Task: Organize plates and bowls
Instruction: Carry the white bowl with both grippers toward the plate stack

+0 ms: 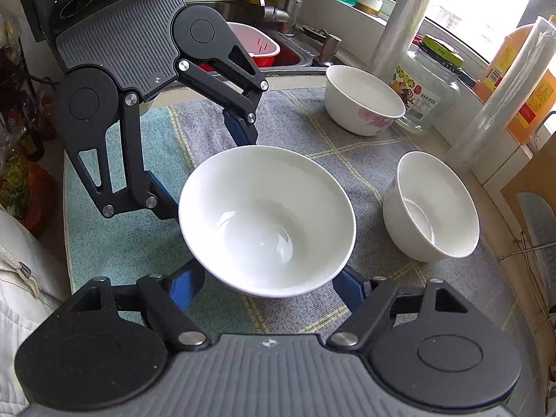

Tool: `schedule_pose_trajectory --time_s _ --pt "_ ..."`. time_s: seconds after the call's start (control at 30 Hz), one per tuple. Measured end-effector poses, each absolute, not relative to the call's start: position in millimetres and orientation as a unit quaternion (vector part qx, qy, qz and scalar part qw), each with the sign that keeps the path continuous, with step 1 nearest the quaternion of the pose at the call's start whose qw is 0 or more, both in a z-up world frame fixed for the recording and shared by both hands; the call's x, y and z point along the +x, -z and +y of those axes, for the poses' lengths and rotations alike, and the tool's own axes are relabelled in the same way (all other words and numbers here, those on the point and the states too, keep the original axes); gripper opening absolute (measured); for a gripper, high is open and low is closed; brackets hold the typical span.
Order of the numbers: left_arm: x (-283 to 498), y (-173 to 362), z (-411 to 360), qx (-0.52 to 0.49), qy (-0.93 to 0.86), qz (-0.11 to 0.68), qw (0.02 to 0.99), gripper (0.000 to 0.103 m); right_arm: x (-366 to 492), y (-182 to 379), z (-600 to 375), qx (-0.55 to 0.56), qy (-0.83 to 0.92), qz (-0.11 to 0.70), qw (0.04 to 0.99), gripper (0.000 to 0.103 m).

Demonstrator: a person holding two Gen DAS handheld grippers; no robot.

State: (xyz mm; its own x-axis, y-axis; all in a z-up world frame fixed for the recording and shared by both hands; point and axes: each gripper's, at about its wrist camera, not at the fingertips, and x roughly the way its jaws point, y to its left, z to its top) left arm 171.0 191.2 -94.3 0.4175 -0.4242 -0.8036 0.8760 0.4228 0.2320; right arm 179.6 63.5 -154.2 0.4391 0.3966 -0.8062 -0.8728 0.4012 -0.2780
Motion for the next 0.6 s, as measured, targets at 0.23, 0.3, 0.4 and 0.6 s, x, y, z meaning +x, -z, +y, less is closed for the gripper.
schedule_pose_trajectory --time_s 0.23,0.3,0.4,0.6 --pt "166 88 184 0.339 0.415 0.337 0.774 0.065 174 149 58 -0.362 -0.412 0.327 0.769 0.084" --pt "165 85 181 0.34 0.414 0.338 0.774 0.065 172 146 54 -0.361 -0.412 0.326 0.77 0.084" --pt "164 81 172 0.34 0.412 0.337 0.775 0.065 168 141 47 -0.361 -0.411 0.323 0.772 0.084" --pt "166 75 147 0.346 0.417 0.335 0.771 0.065 160 134 22 -0.357 -0.404 0.319 0.779 0.084"
